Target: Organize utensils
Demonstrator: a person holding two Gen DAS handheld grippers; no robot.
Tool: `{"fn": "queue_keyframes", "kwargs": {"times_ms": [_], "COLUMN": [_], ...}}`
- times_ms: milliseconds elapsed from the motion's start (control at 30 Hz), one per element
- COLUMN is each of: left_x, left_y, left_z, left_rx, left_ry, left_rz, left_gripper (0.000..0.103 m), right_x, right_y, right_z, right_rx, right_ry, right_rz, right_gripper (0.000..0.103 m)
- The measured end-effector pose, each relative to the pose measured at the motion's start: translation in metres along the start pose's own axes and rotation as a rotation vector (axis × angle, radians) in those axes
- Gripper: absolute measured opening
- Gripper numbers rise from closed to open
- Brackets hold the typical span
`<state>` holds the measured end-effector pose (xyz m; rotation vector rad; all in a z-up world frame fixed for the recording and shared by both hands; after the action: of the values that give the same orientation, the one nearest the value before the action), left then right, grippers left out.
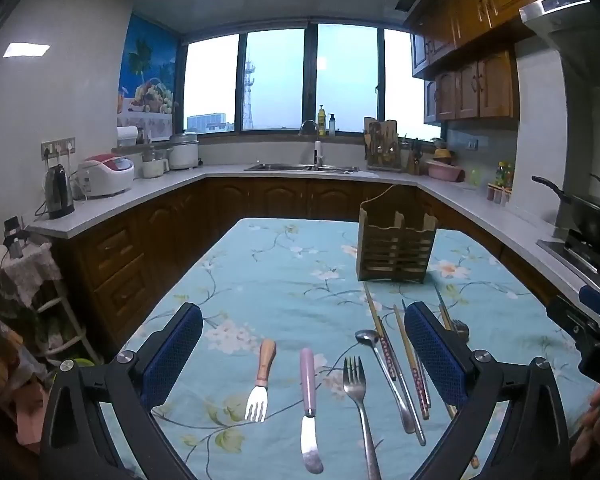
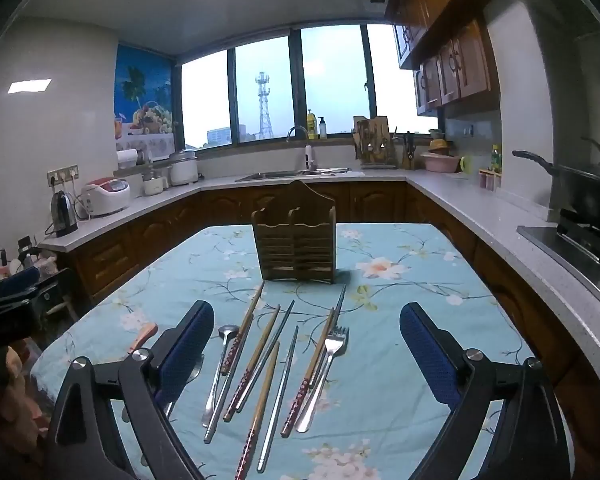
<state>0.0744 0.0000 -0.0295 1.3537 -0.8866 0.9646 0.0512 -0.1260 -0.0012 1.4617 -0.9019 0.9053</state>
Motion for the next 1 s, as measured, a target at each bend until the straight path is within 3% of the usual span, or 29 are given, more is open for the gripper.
{"fn": "queue_keyframes", "kwargs": {"times_ms": [1000], "left_x": [0.002], "left_y": [-0.001], "left_z": [0.000], "left_rx": [0.006], "left_ry": [-0.013], "left_rz": [-0.006], "left_gripper": [0.102], "right_x": [0.007], "right_y": [0.010], "right_z": [-0.002], "right_rx": [0.000], "right_ry": [0.004], "right_rz": [0.037], "right_gripper": [0.096]}}
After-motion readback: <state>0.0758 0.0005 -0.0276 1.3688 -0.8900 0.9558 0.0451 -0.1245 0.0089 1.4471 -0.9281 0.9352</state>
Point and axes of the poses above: each gripper's, at about its wrist camera, not at the fingertips, and y roughly against the way its jaws point, z to its right, x to its top, the point moved 8 cm from there along -y, roughly the way its jaws point, and after that the axes turned 1 degree about x, right-handed, at the moved point
